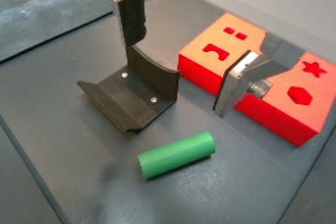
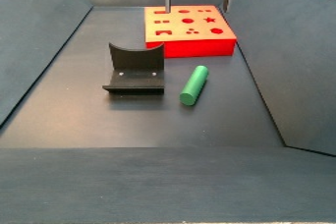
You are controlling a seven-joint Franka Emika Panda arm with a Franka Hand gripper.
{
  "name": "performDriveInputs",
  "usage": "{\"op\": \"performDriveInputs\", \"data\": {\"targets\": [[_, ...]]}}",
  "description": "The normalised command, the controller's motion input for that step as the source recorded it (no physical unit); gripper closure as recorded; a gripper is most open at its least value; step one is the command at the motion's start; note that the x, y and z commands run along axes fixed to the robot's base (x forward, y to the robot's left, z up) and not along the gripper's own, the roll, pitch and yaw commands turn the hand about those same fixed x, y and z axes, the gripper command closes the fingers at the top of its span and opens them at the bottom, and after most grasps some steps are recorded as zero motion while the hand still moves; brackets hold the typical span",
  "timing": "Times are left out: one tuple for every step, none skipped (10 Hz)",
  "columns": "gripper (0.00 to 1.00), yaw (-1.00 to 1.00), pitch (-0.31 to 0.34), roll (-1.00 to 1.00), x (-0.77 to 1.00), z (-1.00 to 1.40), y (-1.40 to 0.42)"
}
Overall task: Pick up the round object. Move up. Place the round object on the fixture. Regrasp the round object. Move to above the board. Insert the round object.
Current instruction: Pick up the round object.
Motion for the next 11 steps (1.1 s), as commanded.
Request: {"op": "performDriveInputs", "data": {"targets": [[0.00, -0.04, -0.234, -0.50, 0.00, 0.00, 0.46], [0.00, -0.56, -0.211, -0.39, 0.00, -0.26, 0.05], [0.00, -0.62, 0.041, 0.05, 0.56, -0.90, 0.19], [0.00, 0.07, 0.000, 0.23, 0.27, -0.82, 0.00], [0.00, 0.00, 0.000, 0.21, 0.71, -0.84, -0.09], [0.00, -0.07, 0.019, 0.27, 0.77, -0.72, 0.00], [0.00, 0.00, 0.011, 0.28, 0.63, -0.72, -0.05], [0.00, 0.00, 0.003, 0.26, 0.50, -0.77, -0.11], [0.00, -0.08, 0.000, 0.33, 0.00, -0.77, -0.35], [0.00, -0.23, -0.020, 0.33, -0.12, -0.69, -0.42], [0.00, -0.35, -0.071, 0.35, -0.09, -0.60, -0.46]]}}
